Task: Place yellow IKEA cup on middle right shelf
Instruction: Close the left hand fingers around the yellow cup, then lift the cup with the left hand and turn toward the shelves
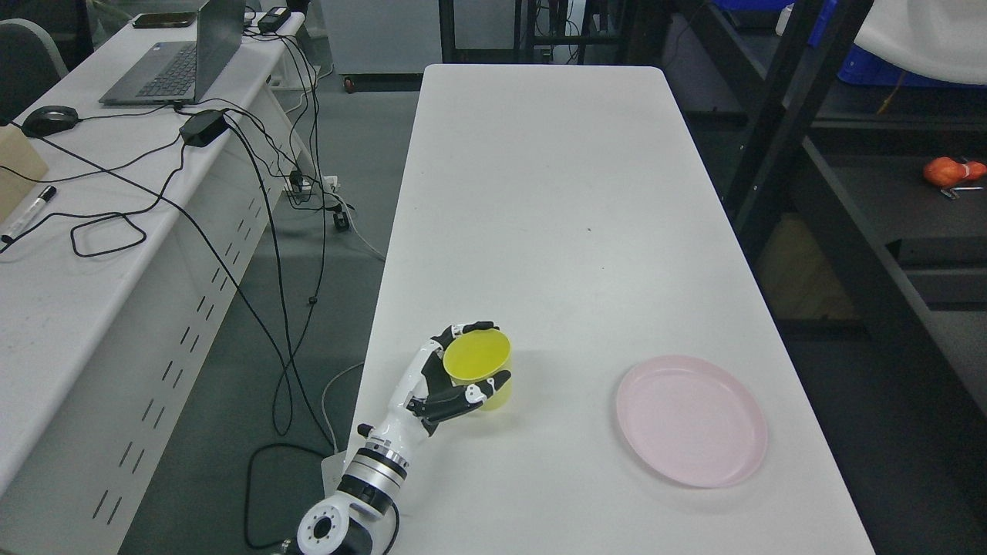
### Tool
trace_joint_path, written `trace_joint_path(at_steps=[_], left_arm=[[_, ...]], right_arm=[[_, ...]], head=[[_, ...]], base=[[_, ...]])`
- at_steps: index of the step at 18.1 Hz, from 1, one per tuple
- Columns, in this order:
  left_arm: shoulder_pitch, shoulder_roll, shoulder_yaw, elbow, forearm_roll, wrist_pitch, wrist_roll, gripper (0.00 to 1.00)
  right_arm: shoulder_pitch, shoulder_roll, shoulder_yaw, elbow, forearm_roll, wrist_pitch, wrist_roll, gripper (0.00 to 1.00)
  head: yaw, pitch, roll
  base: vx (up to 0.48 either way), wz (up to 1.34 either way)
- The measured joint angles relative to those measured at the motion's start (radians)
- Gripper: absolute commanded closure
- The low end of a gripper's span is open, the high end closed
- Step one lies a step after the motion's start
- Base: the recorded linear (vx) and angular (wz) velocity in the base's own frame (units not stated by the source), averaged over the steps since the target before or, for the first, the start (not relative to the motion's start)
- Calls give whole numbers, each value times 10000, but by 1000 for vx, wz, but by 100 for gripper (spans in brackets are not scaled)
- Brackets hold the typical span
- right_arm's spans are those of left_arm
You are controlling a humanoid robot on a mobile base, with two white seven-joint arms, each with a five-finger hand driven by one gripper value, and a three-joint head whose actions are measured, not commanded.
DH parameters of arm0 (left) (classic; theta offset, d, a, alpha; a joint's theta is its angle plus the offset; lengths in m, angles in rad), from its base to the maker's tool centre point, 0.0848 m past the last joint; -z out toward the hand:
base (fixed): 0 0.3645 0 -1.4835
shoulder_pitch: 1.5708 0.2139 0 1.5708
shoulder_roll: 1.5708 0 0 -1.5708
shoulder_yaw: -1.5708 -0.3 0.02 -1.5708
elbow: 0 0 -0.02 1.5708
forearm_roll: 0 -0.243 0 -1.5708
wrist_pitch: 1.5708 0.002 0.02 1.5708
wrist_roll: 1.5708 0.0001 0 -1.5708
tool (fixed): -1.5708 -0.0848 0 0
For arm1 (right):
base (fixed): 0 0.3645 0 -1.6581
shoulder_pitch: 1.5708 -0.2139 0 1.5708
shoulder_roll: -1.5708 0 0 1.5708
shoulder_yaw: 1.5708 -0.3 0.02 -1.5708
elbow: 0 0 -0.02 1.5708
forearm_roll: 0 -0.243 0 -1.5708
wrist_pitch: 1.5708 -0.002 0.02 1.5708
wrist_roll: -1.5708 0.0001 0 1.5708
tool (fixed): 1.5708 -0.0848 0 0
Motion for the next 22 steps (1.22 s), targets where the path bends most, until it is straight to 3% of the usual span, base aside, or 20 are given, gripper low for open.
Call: trace_joint_path(at_steps=[9, 22], left_arm=[[1116, 0, 428, -1195, 251, -291, 30, 100], [1307, 0, 622, -2284, 939, 781, 50, 100]], right_arm=[[-1, 0, 0, 0, 0, 0, 0, 1], [0, 0, 0, 0, 0, -1, 0, 1]], head=[[0, 0, 0], [0, 0, 0]], base=[[-14, -13], [-182, -86]])
